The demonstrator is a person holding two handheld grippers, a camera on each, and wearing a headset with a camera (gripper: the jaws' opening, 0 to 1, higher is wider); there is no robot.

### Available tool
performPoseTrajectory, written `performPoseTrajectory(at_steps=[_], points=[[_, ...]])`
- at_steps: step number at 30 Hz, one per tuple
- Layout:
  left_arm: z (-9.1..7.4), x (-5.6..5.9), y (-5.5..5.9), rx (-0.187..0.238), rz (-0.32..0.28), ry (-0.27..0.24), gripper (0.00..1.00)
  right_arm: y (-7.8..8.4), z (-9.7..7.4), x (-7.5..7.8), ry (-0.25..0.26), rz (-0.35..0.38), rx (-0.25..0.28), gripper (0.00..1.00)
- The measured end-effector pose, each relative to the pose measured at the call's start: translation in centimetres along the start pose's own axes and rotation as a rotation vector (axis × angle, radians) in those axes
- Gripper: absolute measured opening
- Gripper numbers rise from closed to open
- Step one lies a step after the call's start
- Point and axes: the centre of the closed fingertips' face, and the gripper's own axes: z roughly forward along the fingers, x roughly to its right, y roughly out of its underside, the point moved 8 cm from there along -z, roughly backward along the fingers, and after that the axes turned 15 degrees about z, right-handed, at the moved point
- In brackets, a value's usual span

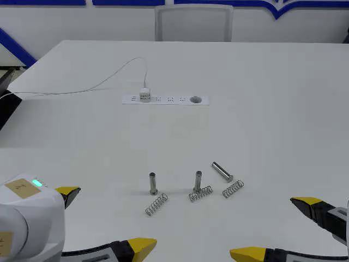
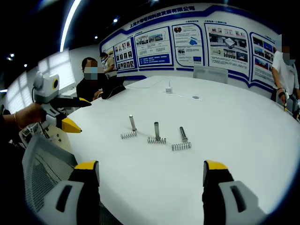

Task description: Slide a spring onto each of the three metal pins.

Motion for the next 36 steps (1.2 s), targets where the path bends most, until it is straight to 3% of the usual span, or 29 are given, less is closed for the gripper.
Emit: performPoseTrajectory(at_steps=[36], points=[[-0.05, 0.05, -0.07, 0.02, -0.019, -0.009, 0.91, -0.65, 0.48, 0.54, 0.017, -0.01, -0.007, 0.84]])
